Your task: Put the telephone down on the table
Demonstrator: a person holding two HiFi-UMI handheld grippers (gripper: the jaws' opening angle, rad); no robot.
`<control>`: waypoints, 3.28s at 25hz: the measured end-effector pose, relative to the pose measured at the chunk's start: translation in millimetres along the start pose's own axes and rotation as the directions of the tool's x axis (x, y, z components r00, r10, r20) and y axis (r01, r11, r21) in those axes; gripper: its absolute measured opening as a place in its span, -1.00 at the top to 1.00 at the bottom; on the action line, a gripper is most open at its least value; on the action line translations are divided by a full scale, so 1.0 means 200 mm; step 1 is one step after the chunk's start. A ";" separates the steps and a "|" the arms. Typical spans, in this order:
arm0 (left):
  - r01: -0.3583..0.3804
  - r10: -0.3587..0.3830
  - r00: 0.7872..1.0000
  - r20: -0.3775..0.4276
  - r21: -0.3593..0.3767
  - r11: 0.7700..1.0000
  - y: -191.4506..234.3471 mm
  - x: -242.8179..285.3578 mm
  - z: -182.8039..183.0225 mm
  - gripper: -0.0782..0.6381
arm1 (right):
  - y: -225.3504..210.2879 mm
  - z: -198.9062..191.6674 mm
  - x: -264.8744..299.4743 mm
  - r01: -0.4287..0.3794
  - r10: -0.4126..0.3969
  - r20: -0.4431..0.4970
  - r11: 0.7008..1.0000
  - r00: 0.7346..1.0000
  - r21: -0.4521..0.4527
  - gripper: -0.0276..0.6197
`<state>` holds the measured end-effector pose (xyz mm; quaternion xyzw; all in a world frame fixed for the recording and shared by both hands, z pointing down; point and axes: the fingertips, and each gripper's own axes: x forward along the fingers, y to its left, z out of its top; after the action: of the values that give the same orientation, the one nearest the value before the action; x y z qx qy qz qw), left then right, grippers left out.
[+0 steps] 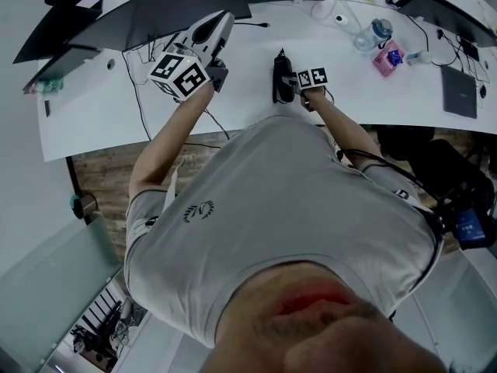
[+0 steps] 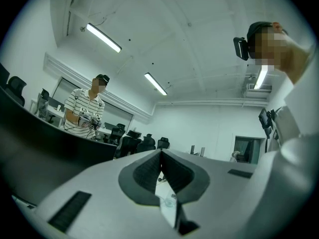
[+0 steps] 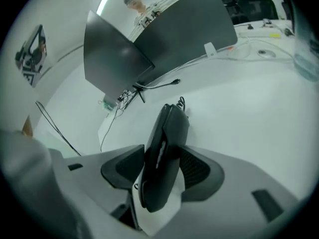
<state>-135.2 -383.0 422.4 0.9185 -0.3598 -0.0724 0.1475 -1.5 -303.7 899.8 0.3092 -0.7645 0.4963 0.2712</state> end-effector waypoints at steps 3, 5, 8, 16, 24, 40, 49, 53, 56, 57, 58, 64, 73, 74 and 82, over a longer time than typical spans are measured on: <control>0.003 -0.003 1.000 -0.004 0.006 1.000 -0.01 0.01 0.01 0.76 | 0.00 -0.01 -0.01 -0.086 0.085 0.034 0.995 0.996 0.051 0.20; 0.008 -0.008 1.000 -0.007 0.002 1.000 -0.01 0.02 0.01 0.76 | 0.00 -0.01 -0.02 -0.134 0.132 0.041 0.990 0.990 0.052 0.26; 0.017 -0.017 1.000 -0.009 0.000 1.000 -0.05 0.02 0.02 0.76 | 0.02 -0.02 -0.05 -0.180 0.177 0.062 0.982 0.982 0.059 0.31; 0.026 -0.025 1.000 -0.015 0.008 1.000 -0.08 0.04 0.01 0.76 | -0.06 -0.09 -0.09 -0.268 0.254 0.099 0.948 0.962 0.170 0.27; 0.049 -0.048 0.999 -0.011 0.028 0.998 -0.07 0.13 0.05 0.76 | -0.04 0.06 -0.13 -0.249 0.236 0.121 0.964 0.964 0.099 0.28; 0.034 -0.034 0.999 0.004 0.090 0.995 -0.04 0.20 0.01 0.76 | 0.45 1.03 -0.89 -0.059 0.196 0.488 0.958 0.851 -0.281 0.28; 0.111 -0.115 0.993 0.023 0.127 0.986 -0.09 0.24 0.05 0.76 | 0.98 1.35 -1.39 -0.023 0.289 0.631 0.918 0.720 -0.395 0.28; 0.139 -0.144 0.989 0.021 0.149 0.979 -0.10 0.25 0.07 0.76 | 1.15 1.40 -1.58 0.074 0.298 0.680 0.885 0.670 -0.460 0.39; 0.158 -0.163 0.986 0.020 0.152 0.976 -0.10 0.25 0.08 0.76 | 1.25 1.42 -1.67 0.176 0.288 0.711 0.847 0.641 -0.501 0.58; 0.162 -0.167 0.986 0.020 0.153 0.975 -0.11 0.25 0.08 0.76 | 1.26 1.41 -1.70 0.204 0.282 0.720 0.837 0.635 -0.507 0.73; 0.167 -0.171 0.985 0.020 0.154 0.974 -0.11 0.24 0.08 0.76 | 1.28 1.41 -1.71 0.227 0.274 0.727 0.830 0.630 -0.510 0.80; 0.193 -0.198 0.980 0.021 0.152 0.969 -0.09 0.21 0.08 0.76 | 1.33 1.40 -1.73 0.291 0.226 0.751 0.823 0.620 -0.488 0.87; 0.228 -0.233 0.972 0.005 0.191 0.955 -0.07 0.14 0.03 0.76 | 1.43 1.37 -1.68 0.347 0.212 0.762 0.794 0.612 -0.499 0.87; 0.230 -0.236 0.972 0.006 0.187 0.955 -0.07 0.14 0.03 0.76 | 1.42 1.37 -1.68 0.348 0.206 0.760 0.795 0.617 -0.498 0.87; 0.255 -0.258 0.966 -0.016 0.222 0.941 -0.12 0.16 -0.01 0.76 | 1.30 1.42 -1.68 0.298 0.190 0.746 0.833 0.638 -0.466 0.87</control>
<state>-96.4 -387.8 415.0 0.9677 -0.2438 -0.0565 0.0308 -2.1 -415.6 401.6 0.4220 -0.9041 0.0667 0.0130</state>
